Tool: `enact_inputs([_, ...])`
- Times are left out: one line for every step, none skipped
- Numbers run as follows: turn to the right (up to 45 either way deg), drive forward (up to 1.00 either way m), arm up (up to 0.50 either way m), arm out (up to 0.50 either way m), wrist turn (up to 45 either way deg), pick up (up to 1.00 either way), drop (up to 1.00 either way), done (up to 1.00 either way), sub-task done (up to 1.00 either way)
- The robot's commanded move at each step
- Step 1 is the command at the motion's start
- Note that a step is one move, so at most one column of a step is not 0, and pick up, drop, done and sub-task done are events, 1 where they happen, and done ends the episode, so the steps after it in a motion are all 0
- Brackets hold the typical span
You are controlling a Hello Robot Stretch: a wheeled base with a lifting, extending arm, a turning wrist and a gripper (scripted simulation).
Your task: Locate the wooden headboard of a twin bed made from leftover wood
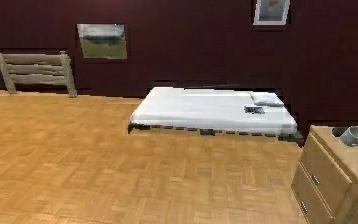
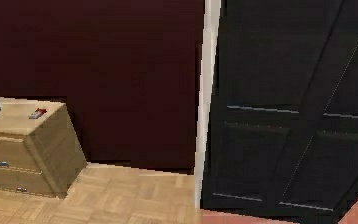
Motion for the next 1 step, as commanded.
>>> enact_inputs([-30.0,0.00,0.00,0.00,0.0,0.00,0.00,0.00,0.00])
